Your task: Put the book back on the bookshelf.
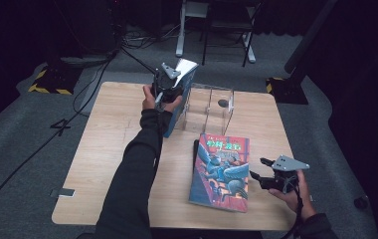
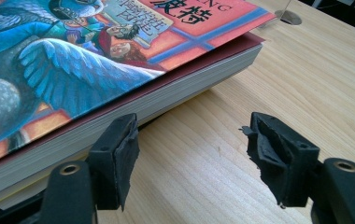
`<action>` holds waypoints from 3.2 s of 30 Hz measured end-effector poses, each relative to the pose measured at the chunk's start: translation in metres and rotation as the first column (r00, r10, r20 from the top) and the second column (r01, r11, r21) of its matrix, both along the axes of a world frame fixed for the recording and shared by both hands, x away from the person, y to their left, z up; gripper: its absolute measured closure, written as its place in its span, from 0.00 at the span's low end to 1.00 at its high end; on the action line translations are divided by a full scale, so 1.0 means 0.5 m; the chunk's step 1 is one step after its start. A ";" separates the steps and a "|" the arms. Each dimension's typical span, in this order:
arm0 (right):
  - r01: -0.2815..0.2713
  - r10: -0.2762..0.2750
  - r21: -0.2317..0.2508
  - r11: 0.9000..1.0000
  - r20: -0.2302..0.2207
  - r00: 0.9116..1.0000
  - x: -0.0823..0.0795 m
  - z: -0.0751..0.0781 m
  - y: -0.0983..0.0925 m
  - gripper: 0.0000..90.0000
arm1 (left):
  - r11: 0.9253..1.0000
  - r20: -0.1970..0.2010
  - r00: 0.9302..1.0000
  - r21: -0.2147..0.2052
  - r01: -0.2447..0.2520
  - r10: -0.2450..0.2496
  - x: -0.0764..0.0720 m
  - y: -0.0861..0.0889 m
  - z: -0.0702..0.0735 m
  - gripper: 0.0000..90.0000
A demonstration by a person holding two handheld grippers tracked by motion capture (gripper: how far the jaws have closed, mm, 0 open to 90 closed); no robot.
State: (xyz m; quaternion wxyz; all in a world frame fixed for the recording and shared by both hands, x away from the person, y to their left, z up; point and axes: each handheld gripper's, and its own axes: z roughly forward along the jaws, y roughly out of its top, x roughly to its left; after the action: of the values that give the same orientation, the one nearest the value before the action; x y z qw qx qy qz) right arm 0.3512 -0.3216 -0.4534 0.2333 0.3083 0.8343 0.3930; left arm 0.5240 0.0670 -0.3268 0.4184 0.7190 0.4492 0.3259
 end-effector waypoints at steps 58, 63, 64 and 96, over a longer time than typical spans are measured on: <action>0.012 -0.012 0.026 1.000 -0.014 1.000 -0.002 0.006 -0.005 0.39 | 0.983 0.052 0.983 -0.039 0.179 -0.177 -0.175 0.117 -0.093 0.41; -0.012 0.012 0.021 1.000 -0.021 1.000 -0.005 0.008 0.003 0.39 | 0.976 0.028 0.975 0.009 0.218 -0.218 -0.208 0.123 -0.120 0.41; -0.012 0.012 0.018 1.000 -0.017 1.000 -0.006 0.007 0.004 0.39 | 0.974 0.028 0.974 0.037 0.223 -0.224 -0.216 0.121 -0.126 0.40; -0.146 0.150 0.053 0.988 -0.078 0.986 -0.043 0.042 0.044 0.37 | 0.758 -0.317 0.751 0.127 0.639 -0.580 -0.413 0.057 -0.332 0.31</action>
State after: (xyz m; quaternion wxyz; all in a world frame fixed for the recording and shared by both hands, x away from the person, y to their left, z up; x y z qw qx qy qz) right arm 0.3297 -0.2997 -0.4326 0.1616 0.2667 0.8544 0.4156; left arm 0.3174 0.0956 -0.4927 0.3547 0.9054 0.1984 0.1230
